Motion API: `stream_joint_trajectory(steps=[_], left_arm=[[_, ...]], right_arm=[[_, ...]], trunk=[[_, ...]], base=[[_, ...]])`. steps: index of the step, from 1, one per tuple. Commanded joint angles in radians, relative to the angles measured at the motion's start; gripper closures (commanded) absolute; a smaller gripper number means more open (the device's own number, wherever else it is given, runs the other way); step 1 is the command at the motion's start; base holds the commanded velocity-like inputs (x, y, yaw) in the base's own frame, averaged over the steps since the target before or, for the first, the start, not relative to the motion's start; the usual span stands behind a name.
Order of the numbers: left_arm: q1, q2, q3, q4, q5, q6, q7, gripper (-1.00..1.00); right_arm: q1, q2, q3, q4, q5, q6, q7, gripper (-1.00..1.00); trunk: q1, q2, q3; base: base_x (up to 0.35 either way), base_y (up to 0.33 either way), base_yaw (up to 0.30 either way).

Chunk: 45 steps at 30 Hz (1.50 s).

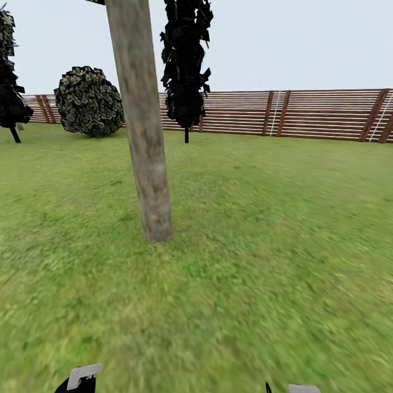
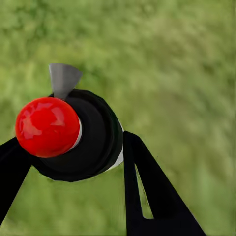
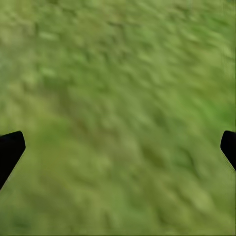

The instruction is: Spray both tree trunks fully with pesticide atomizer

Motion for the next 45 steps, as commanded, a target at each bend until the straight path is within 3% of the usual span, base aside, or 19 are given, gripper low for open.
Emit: stream_joint_trajectory(steps=[1, 38, 40, 45], left_arm=[[-0.001, 0.000, -0.002, 0.001, 0.010, -0.003, -0.001, 1.00], [0.000, 0.000, -0.002, 0.000, 0.010, -0.003, -0.001, 1.00], [0.001, 0.001, -0.007, 0.005, 0.005, -0.002, -0.010, 1.00], [0.001, 0.001, -0.007, 0.005, 0.005, 0.000, -0.008, 1.00]], right_arm=[[-0.001, 0.001, -0.001, 0.000, 0.000, -0.003, 0.000, -1.00], [-0.001, -0.005, -0.003, 0.013, 0.000, -0.003, -0.001, -1.00], [-0.001, 0.007, -0.001, 0.024, 0.003, -0.006, -0.004, -1.00], [-0.001, 0.006, -0.001, 0.029, 0.002, -0.006, -0.004, -1.00]], trunk=[[0.000, 0.000, -0.001], [0.000, 0.000, -0.001], [0.000, 0.000, -0.001], [0.000, 0.000, -0.001]], base=[[0.339, 0.043, 0.000], [0.303, 0.146, 0.000], [0.000, 0.000, 0.000], [0.000, 0.000, 0.000]])
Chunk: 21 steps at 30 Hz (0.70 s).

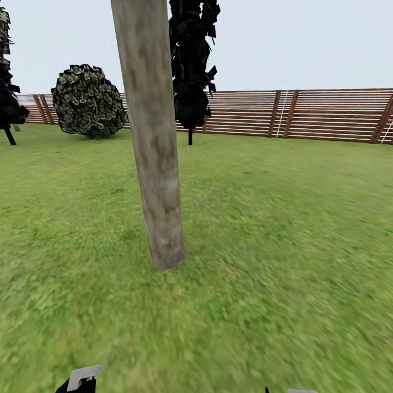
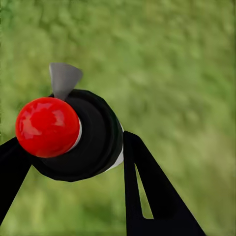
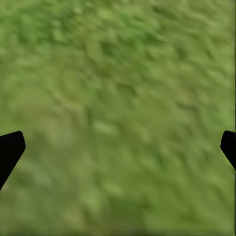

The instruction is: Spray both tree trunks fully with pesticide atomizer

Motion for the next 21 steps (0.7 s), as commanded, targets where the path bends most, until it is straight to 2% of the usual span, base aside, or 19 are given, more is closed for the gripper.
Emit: stream_joint_trajectory(steps=[1, 13, 21], left_arm=[[0.000, 0.000, -0.002, 0.001, 0.010, -0.003, -0.001, 1.00], [0.000, 0.000, 0.000, 0.001, 0.012, -0.001, 0.000, 1.00], [0.000, 0.001, 0.002, -0.001, 0.015, -0.003, 0.000, 1.00]], right_arm=[[-0.001, -0.004, -0.001, 0.004, -0.001, -0.003, 0.000, -1.00], [-0.001, -0.010, 0.000, 0.012, -0.002, -0.003, 0.002, -1.00], [-0.001, -0.010, -0.002, 0.012, -0.004, -0.003, 0.000, -1.00]], trunk=[[0.000, 0.000, -0.001], [0.000, 0.000, -0.001], [0.000, 0.000, -0.001]], base=[[0.000, 0.000, 0.000], [0.008, 0.000, 0.000], [0.196, 0.000, 0.001]])
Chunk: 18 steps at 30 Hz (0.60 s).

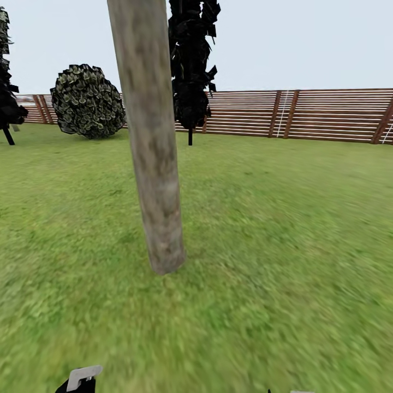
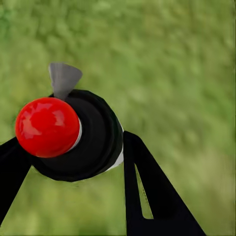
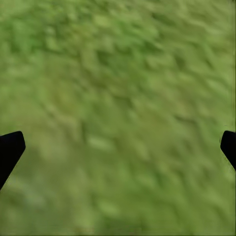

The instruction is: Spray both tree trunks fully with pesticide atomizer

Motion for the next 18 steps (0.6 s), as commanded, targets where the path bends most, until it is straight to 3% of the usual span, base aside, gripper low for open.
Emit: stream_joint_trajectory(steps=[1, 5, 18], left_arm=[[0.000, 0.000, -0.002, 0.001, 0.010, -0.004, -0.001, 1.00], [0.000, 0.000, -0.002, 0.000, 0.011, -0.007, -0.001, 1.00], [-0.001, 0.001, -0.001, -0.001, 0.011, -0.005, 0.000, 1.00]], right_arm=[[-0.001, 0.000, -0.001, 0.001, 0.000, -0.003, -0.001, -1.00], [-0.001, 0.000, -0.001, 0.001, 0.000, -0.003, -0.001, -1.00], [-0.001, 0.000, -0.001, 0.002, 0.000, -0.003, -0.002, -1.00]], trunk=[[0.000, 0.000, -0.001], [0.000, 0.000, -0.001], [0.000, 0.000, -0.001]], base=[[0.235, 0.000, 0.017], [0.128, 0.000, 0.161], [0.016, -0.001, 0.272]])
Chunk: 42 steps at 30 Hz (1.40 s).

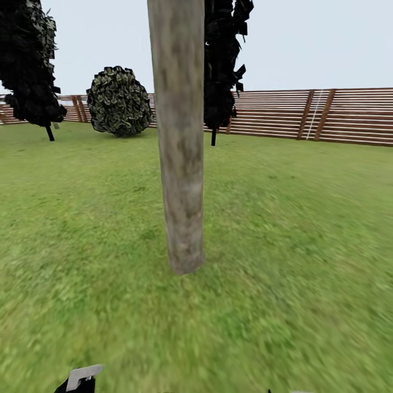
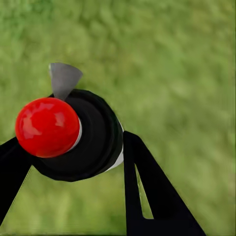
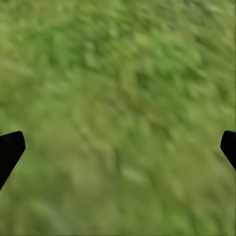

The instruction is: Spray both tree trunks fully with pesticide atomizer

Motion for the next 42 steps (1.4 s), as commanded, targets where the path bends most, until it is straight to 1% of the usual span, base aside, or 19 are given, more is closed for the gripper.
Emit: stream_joint_trajectory(steps=[1, 7, 13, 22, 24, 25, 27, 28, 31, 32, 33, 34, 37, 38, 39, 40, 42], left_arm=[[-0.001, 0.000, -0.002, 0.001, 0.010, -0.003, -0.001, 1.00], [-0.001, -0.001, -0.003, 0.001, 0.010, -0.006, -0.001, 1.00], [-0.001, -0.002, -0.004, 0.002, 0.009, -0.007, -0.002, 1.00], [-0.001, 0.003, -0.003, 0.003, 0.004, -0.009, -0.007, 1.00], [-0.001, 0.012, -0.006, -0.001, 0.003, -0.010, -0.011, 1.00], [-0.003, 0.027, -0.011, -0.005, 0.003, -0.010, -0.020, 1.00], [-0.005, 0.039, -0.014, -0.008, -0.004, -0.009, -0.055, 1.00], [-0.006, 0.041, -0.014, -0.008, -0.007, -0.009, -0.069, 1.00], [-0.015, 0.058, -0.014, -0.012, -0.043, -0.006, -0.182, 1.00], [-0.016, 0.063, -0.014, -0.012, -0.050, -0.006, -0.202, 1.00], [-0.017, 0.075, -0.014, -0.013, -0.074, -0.005, -0.260, 1.00], [-0.017, 0.078, -0.014, -0.013, -0.082, -0.004, -0.280, 1.00], [-0.026, 0.091, -0.014, -0.014, -0.137, -0.002, -0.394, 1.00], [-0.044, 0.096, -0.014, -0.019, -0.177, -0.001, -0.450, 1.00], [-0.053, 0.097, -0.014, -0.021, -0.193, 0.000, -0.468, 1.00], [-0.081, 0.099, -0.014, -0.025, -0.247, 0.002, -0.524, 1.00], [-0.118, 0.098, -0.013, -0.027, -0.327, 0.008, -0.594, 1.00]], right_arm=[[0.000, 0.000, -0.001, 0.000, 0.000, -0.003, 0.000, -1.00], [0.000, 0.000, -0.001, -0.001, 0.000, -0.003, 0.000, -1.00], [0.000, 0.000, -0.004, -0.002, 0.000, -0.003, -0.001, -1.00], [0.000, 0.000, -0.001, -0.009, 0.003, -0.003, 0.005, -1.00], [-0.001, 0.000, 0.011, -0.029, 0.020, -0.003, 0.007, -1.00], [-0.002, 0.000, 0.034, -0.070, 0.061, -0.003, 0.008, -1.00], [-0.003, 0.000, 0.061, -0.135, 0.125, -0.002, 0.009, -1.00], [-0.003, 0.000, 0.066, -0.152, 0.141, -0.001, 0.010, -1.00], [-0.008, 0.000, 0.081, -0.245, 0.231, 0.001, 0.028, -1.00], [-0.010, 0.001, 0.082, -0.257, 0.244, 0.001, 0.039, -1.00], [-0.023, 0.001, 0.085, -0.289, 0.278, 0.003, 0.090, -1.00], [-0.029, 0.001, 0.085, -0.297, 0.287, 0.003, 0.114, -1.00], [-0.076, 0.000, 0.086, -0.319, 0.315, 0.025, 0.282, -1.00], [-0.104, 0.000, 0.086, -0.324, 0.321, 0.056, 0.357, -1.00], [-0.113, 0.000, 0.086, -0.325, 0.322, 0.068, 0.378, -1.00], [-0.138, 0.000, 0.086, -0.327, 0.324, 0.106, 0.431, -1.00], [-0.164, 0.000, 0.086, -0.327, 0.326, 0.144, 0.475, -1.00]], trunk=[[0.000, 0.000, -0.001], [0.000, 0.000, -0.001], [0.000, 0.000, -0.001], [0.000, 0.000, -0.001], [0.000, 0.000, -0.001], [0.000, 0.000, -0.001], [0.000, 0.000, -0.001], [0.000, 0.000, -0.001], [0.000, 0.000, -0.001], [0.000, 0.000, -0.001], [0.000, 0.000, -0.001], [0.000, 0.000, -0.001], [0.000, 0.000, -0.001], [0.000, 0.000, -0.001], [0.000, 0.000, -0.001], [0.000, 0.000, -0.001], [0.000, 0.000, -0.001]], base=[[0.104, -0.029, 0.277], [0.043, -0.015, 0.180], [0.002, -0.001, 0.014], [0.000, 0.000, 0.000], [0.000, 0.000, 0.000], [0.000, 0.000, 0.000], [0.000, 0.000, 0.000], [0.000, 0.000, 0.000], [0.000, 0.000, 0.000], [0.000, 0.000, 0.000], [0.000, 0.000, 0.000], [0.000, 0.000, 0.000], [0.000, 0.000, 0.000], [0.000, 0.000, 0.000], [0.000, 0.000, 0.000], [0.000, 0.000, 0.000], [0.000, 0.000, 0.000]])
